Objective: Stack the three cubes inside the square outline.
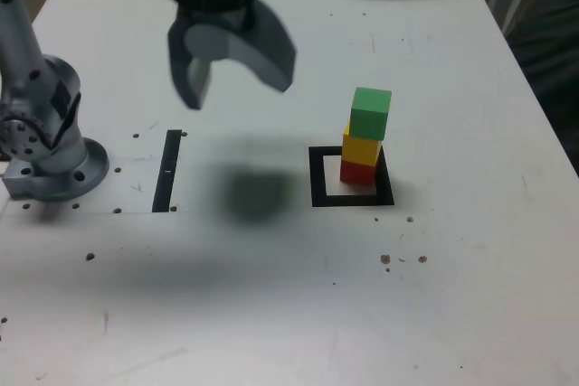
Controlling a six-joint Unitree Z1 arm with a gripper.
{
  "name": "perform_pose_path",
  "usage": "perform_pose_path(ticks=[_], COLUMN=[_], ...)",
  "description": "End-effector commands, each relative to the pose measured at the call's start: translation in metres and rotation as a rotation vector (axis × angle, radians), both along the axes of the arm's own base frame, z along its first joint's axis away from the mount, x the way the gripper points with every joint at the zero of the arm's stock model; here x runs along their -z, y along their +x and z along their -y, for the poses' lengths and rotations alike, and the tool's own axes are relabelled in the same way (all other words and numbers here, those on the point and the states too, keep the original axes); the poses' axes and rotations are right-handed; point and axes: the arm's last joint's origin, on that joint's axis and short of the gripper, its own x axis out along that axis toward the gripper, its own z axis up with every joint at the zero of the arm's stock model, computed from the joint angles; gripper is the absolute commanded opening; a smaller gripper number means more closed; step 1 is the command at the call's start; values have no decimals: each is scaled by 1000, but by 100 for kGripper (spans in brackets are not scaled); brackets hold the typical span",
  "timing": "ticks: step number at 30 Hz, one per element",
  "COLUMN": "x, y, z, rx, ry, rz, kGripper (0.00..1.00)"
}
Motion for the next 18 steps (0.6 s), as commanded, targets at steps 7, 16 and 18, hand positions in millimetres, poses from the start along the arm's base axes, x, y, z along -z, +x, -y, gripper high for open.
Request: perform_pose_path(ticks=[7,16,18], x=[32,51,55], y=[-36,-58,-60], z=[-2,-2,-2], rx=[-59,-76,-76], ry=[-29,-40,-39], rz=[-24,-51,-55], kGripper=[100,100,100])
